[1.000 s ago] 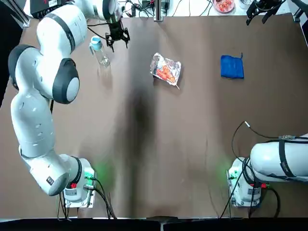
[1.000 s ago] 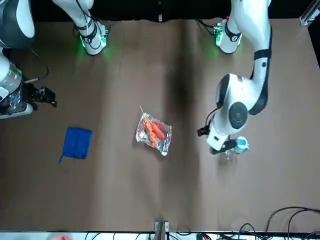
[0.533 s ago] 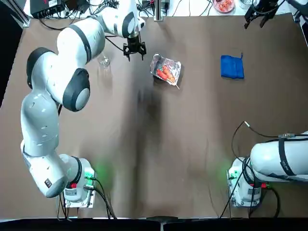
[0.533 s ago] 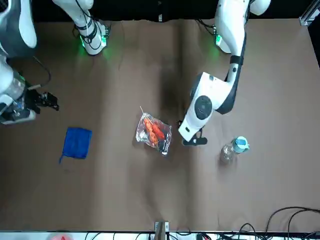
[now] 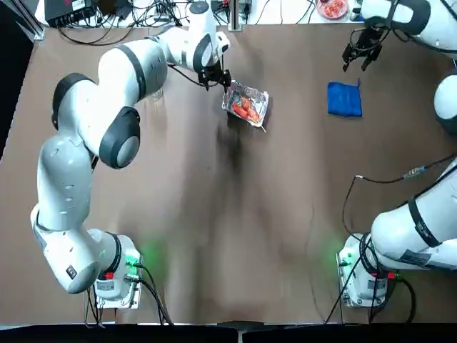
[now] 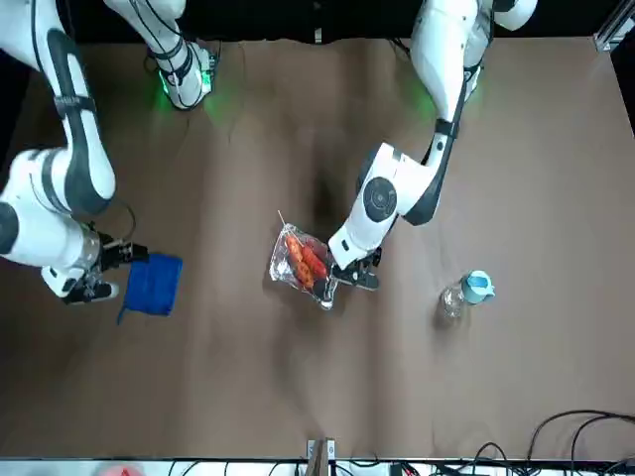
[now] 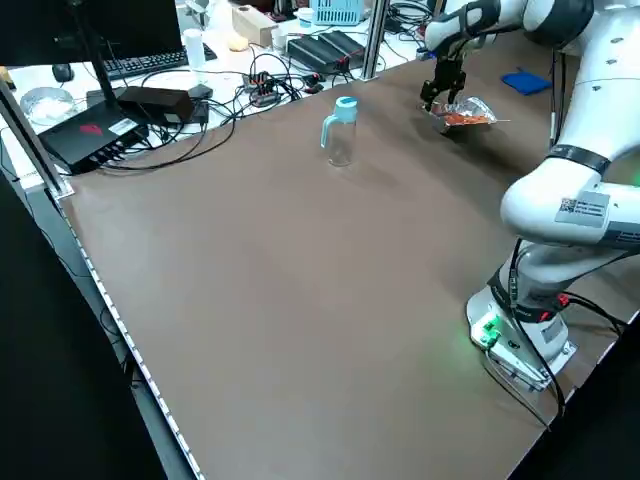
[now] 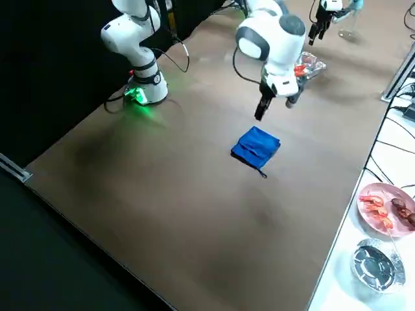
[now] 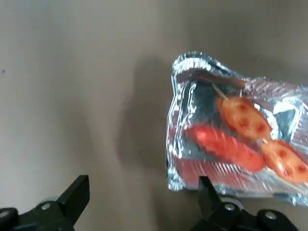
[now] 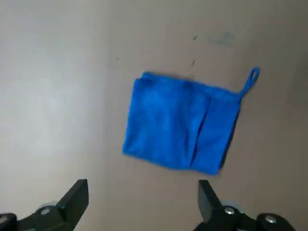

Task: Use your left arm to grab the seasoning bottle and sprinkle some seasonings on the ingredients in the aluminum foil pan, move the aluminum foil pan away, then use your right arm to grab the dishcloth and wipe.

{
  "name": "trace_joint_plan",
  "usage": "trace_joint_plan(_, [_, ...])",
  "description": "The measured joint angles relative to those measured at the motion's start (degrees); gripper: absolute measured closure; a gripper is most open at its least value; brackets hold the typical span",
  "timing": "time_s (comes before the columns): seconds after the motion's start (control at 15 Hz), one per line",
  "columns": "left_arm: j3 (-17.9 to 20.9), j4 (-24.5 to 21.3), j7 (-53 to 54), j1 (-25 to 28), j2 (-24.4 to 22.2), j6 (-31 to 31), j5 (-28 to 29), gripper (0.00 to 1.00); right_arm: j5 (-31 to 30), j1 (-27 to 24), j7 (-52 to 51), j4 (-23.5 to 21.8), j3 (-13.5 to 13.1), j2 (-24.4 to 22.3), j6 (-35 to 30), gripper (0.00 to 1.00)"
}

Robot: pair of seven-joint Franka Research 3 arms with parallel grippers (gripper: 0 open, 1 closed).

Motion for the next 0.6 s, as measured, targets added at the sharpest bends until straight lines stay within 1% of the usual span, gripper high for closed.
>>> trace_joint_plan(0.13, [-0.27, 0.07, 0.79, -0.21, 2.18, 3.78, 0.00, 0.00, -1.69, -0.06, 0.00, 0.21, -0.07, 2.92, 4.32, 0.00])
trace_joint_plan(0.4, [-0.36, 2.52, 0.77, -1.22, 7.39, 7.30, 0.00, 0.01, -2.53, -0.03, 0.00, 0.36, -0.08, 9.49, 13.32, 0.02])
trace_joint_plan(0.47, [-0.37, 3.64, 0.54, -1.39, 8.93, 7.59, 0.00, 0.07, -2.73, 0.06, 0.00, 0.65, -0.06, 11.38, 14.56, 0.13])
trace_joint_plan(0.53, [-0.37, 3.92, 0.48, -1.42, 9.30, 7.61, 0.00, 0.17, -3.19, 0.07, 0.00, 0.70, -0.06, 11.81, 14.57, 0.13])
trace_joint_plan(0.6, [-0.37, 4.10, 0.39, -1.43, 9.46, 7.61, 0.00, 0.26, -4.07, 0.07, 0.00, 0.71, -0.06, 12.03, 14.57, 0.17])
